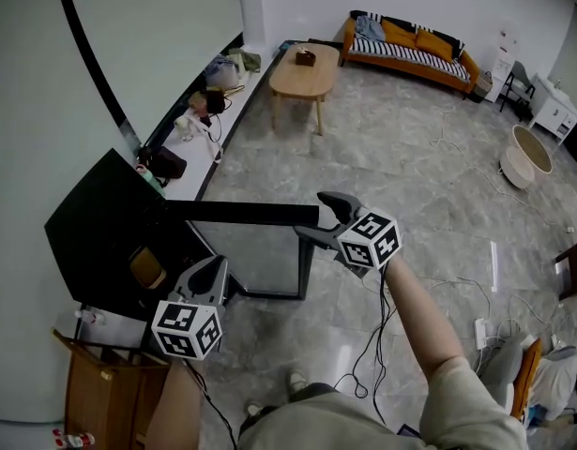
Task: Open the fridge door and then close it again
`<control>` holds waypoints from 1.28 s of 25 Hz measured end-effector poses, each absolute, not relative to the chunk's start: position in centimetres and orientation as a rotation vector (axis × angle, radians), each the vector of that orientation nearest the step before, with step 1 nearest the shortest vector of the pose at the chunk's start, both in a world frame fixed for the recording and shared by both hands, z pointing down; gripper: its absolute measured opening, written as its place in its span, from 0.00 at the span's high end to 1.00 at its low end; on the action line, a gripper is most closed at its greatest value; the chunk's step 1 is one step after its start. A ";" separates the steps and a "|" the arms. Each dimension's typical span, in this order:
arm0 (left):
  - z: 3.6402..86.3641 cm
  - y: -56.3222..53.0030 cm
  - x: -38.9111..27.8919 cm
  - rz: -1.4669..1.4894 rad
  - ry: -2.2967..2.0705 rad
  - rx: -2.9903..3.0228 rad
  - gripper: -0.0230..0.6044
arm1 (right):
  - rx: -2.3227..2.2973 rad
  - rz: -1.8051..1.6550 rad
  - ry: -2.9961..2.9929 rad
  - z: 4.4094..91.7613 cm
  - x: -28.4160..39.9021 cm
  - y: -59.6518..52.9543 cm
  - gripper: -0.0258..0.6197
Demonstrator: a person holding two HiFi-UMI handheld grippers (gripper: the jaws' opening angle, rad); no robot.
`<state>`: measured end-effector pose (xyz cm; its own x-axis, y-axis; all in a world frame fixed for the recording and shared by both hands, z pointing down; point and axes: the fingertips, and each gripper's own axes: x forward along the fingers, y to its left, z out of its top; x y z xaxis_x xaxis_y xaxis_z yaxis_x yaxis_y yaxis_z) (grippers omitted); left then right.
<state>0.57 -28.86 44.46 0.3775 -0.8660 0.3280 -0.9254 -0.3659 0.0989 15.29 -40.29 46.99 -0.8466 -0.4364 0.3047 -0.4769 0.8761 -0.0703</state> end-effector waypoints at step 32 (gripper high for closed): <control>47.4 -27.9 -1.2 0.419 -1.566 2.321 0.95 | 0.583 0.375 -2.797 52.7 14.1 -41.5 0.52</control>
<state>-1.25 -27.92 47.37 0.3597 -0.8402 0.4059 -0.9306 -0.3546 0.0906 14.12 -41.51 52.74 -0.8861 -0.3527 0.3008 -0.4195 0.8862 -0.1967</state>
